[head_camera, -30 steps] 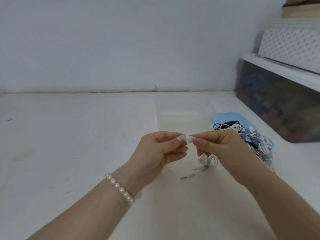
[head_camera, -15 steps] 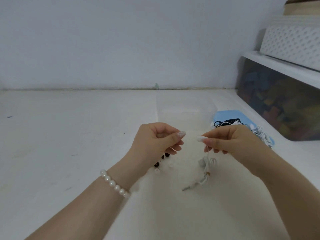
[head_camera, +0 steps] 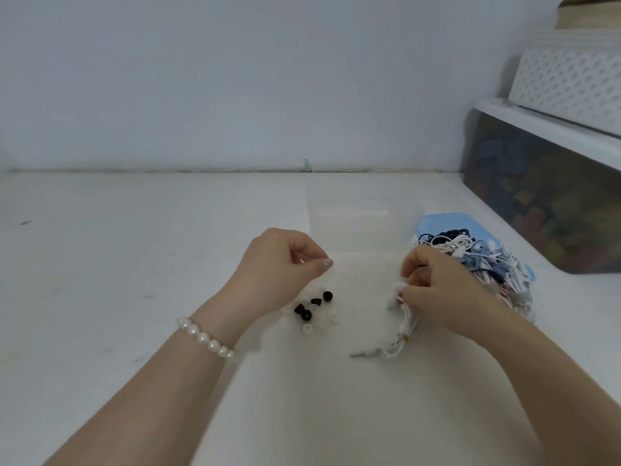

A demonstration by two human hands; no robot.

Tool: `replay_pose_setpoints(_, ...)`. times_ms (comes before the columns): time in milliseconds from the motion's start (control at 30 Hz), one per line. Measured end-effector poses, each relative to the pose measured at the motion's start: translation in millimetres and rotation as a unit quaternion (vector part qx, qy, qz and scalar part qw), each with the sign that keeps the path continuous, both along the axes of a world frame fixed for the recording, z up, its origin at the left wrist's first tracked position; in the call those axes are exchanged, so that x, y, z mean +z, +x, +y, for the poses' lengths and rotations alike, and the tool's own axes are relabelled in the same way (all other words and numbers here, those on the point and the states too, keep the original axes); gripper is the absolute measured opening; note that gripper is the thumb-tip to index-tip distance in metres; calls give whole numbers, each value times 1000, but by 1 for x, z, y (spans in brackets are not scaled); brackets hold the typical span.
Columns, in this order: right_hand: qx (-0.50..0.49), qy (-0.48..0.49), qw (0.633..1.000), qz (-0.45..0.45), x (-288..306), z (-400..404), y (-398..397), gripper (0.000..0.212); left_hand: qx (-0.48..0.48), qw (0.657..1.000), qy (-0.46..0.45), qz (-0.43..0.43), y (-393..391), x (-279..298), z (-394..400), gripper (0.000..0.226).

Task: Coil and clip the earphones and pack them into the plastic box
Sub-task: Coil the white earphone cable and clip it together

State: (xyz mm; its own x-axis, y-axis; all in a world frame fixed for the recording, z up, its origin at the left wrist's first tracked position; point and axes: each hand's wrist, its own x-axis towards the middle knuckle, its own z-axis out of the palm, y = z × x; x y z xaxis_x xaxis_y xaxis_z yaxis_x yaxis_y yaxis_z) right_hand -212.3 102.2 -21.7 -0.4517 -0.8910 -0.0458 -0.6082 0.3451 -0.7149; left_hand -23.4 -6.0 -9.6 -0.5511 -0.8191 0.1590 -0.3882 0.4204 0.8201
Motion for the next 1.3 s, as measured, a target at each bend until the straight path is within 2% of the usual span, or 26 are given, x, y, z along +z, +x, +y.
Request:
replay_pose_setpoints(133,40,24,998,33,-2,-1,7,29,-12,1000,6,-24,3,3,-3,11)
replay_pose_setpoints(233,53,55,996,53,-1,-2,10,37,-67,995,6,-77,3,5,3,10)
replay_pose_setpoints(333,60,59,995,61,3,1,11,31,-114,983,-24,-142,2,5,11,9)
replay_pose_setpoints(467,70,55,992,84,6,2,12,15,-133,960,-105,-225,-2,-3,17,21)
replay_pose_setpoints(600,63,55,991,100,5,1,12,20,-134,951,-132,-245,-6,-8,20,23)
replay_pose_setpoints(733,47,24,996,69,6,3,15,18,-131,951,-142,-243,-8,-9,20,13)
replay_pose_setpoints(833,36,-23,999,-3,8,3,18,20,-141,952,-140,-233,-8,-9,19,7)
replay_pose_setpoints(933,40,-75,993,-86,13,5,20,26,-123,969,-117,-182,-5,-7,18,4)
replay_pose_setpoints(1000,42,-104,984,-141,16,6,19,29,-94,987,-74,-108,-6,-4,18,2)
replay_pose_setpoints(1067,43,-129,973,-187,19,7,17,28,-74,996,51,25,-9,-1,21,10)
replay_pose_setpoints(1167,44,-165,953,-251,22,9,17,32,-78,954,234,169,-13,1,29,12)
replay_pose_setpoints(1300,55,-185,915,-354,24,8,19,47,-87,867,417,258,-19,-3,35,12)
